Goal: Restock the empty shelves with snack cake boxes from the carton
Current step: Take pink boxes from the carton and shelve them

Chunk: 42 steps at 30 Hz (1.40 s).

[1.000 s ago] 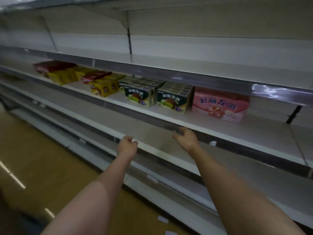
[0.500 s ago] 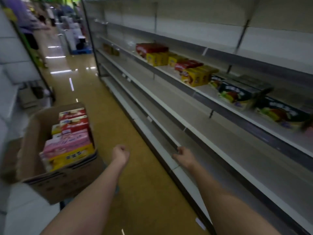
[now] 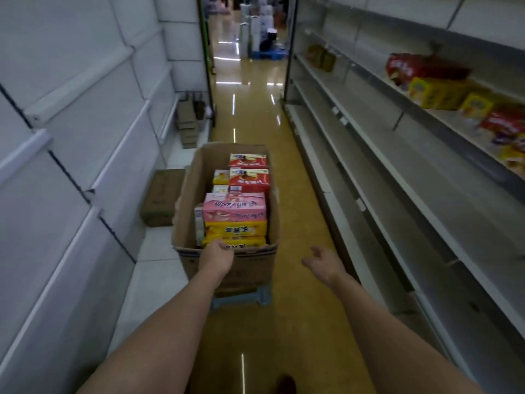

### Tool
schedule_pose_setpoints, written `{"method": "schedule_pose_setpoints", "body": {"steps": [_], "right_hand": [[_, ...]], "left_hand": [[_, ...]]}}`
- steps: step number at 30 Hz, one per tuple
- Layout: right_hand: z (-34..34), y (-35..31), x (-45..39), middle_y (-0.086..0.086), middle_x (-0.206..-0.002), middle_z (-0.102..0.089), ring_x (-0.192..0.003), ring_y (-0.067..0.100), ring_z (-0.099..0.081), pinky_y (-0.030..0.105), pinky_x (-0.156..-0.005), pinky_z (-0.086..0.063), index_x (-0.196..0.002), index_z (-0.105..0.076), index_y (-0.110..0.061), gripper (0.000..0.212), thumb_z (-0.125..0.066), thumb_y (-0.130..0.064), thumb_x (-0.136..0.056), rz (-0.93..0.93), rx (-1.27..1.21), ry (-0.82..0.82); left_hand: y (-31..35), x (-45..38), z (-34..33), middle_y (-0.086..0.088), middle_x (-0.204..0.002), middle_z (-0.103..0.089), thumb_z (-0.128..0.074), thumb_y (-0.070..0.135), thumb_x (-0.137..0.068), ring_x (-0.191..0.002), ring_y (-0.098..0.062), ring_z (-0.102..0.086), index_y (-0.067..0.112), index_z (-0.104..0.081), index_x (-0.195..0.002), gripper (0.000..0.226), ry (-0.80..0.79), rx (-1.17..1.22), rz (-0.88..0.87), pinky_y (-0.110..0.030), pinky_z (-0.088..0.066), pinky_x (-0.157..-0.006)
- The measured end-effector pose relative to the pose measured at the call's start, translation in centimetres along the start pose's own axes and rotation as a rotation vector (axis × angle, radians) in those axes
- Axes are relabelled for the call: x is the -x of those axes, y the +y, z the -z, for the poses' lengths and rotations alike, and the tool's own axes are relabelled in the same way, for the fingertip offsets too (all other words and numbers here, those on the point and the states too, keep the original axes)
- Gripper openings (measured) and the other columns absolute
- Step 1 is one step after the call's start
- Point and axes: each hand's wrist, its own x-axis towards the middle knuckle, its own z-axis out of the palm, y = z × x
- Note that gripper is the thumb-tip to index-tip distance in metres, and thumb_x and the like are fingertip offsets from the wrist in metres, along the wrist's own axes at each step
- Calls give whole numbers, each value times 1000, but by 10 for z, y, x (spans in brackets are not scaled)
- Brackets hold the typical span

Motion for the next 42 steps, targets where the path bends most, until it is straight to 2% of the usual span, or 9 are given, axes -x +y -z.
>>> {"method": "schedule_pose_setpoints", "body": {"steps": [5,11,14,18,25,29,31,36,42], "right_hand": [[-16,-41,-57,5,-150,-38,-136,24,-38,33,-108,-35,-146,-34,-14,59,-58,-24,-93,32,1,-43],[-19,-90,-125,2,-135,-51,-123,24,-50,34,-97,-43,-135,-46,-17,46,-60,-23,-91,80,-38,-124],[-20,-103,-157,4,-133,-54,-119,24,-53,37,-96,-46,-134,-45,-17,48,-61,-27,-90,94,-11,-166],[-29,-112,-200,8,-134,-53,-119,26,-52,35,-95,-44,-134,-46,-10,46,-60,-24,-92,124,5,-179],[-58,-127,-255,5,-122,-62,-110,26,-59,40,-96,-49,-126,-53,-12,36,-59,-13,-90,96,-11,-235],[-73,-129,-281,1,-107,-61,-104,24,-60,42,-94,-50,-118,-55,-15,31,-60,-10,-88,40,-6,-227],[-87,-126,-301,2,-112,-62,-103,25,-61,45,-92,-51,-120,-54,-17,38,-64,-14,-83,3,-27,-223],[-135,-73,-381,7,-136,-50,-116,30,-55,50,-95,-49,-138,-37,-19,84,-69,-39,-63,-69,-29,-202],[-132,-111,-362,11,-148,-32,-130,37,-41,52,-105,-40,-148,-24,-13,82,-70,-29,-81,-144,69,-109]], "left_hand": [[-3,-45,14,-10,-122,-59,-52,15,-93,-101,-26,-56,11,-56,-123,31,66,37,51,-30,-43,-78],[22,-100,13,-6,-103,-59,-46,13,-95,-91,-23,-52,14,-56,-100,11,111,-5,77,-31,-43,-79],[32,-129,5,-7,-103,-62,-50,15,-94,-92,-24,-56,21,-54,-86,11,106,-3,87,-35,-49,-87],[40,-164,-7,-8,-115,-63,-52,15,-93,-101,-26,-59,15,-59,-114,22,105,20,133,-40,-51,-92],[37,-213,-13,-10,-113,-62,-52,16,-94,-105,-29,-58,14,-56,-100,7,106,-4,173,-37,-47,-89],[23,-246,-13,-13,-119,-58,-56,31,-92,-107,-30,-57,11,-51,-120,34,80,28,211,-45,-49,-93],[16,-267,-13,-13,-127,-53,-57,37,-91,-114,-31,-53,13,-46,-127,45,57,34,243,-49,-47,-97],[3,-306,-18,-15,-140,-40,-53,44,-92,-125,-36,-45,12,-32,-142,64,27,51,302,-52,-42,-102],[-3,-336,-32,-16,-140,-42,-47,48,-94,-124,-36,-47,13,-30,-144,64,-40,139,375,-51,-42,-103]]}}
